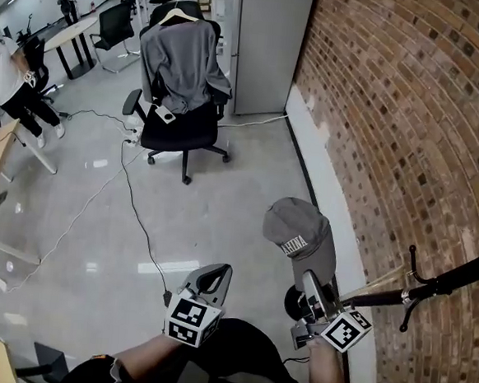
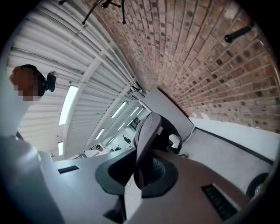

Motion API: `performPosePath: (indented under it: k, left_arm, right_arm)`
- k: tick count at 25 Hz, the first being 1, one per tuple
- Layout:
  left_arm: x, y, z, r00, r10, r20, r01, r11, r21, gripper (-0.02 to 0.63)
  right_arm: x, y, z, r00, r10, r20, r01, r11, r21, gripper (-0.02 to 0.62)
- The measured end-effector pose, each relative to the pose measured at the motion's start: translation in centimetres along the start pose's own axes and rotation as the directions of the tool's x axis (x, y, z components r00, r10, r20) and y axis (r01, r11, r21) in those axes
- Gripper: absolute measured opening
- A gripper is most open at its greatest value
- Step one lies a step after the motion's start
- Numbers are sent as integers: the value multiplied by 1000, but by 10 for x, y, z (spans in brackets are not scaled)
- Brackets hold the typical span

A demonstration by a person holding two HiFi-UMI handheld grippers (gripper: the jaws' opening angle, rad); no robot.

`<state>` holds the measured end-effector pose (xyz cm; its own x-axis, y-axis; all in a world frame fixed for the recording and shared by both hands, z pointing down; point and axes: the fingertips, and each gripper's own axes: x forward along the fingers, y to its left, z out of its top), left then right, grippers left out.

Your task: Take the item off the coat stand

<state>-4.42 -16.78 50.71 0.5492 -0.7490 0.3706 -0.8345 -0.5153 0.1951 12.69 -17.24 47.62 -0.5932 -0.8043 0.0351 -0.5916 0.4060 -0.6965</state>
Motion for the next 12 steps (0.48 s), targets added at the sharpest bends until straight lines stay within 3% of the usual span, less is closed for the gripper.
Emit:
performPosePath:
  k: [7, 12]
  left_arm:
    - [3, 0, -43, 997, 3, -73, -1, 1000, 25, 32]
    - [9, -12, -52, 996, -14, -85, 16, 999, 28, 32]
  right_arm:
    - [-44, -12, -54, 997, -71, -37, 73, 995, 62, 31]
    - [-53, -7, -75, 996, -71, -59, 75, 995, 65, 31]
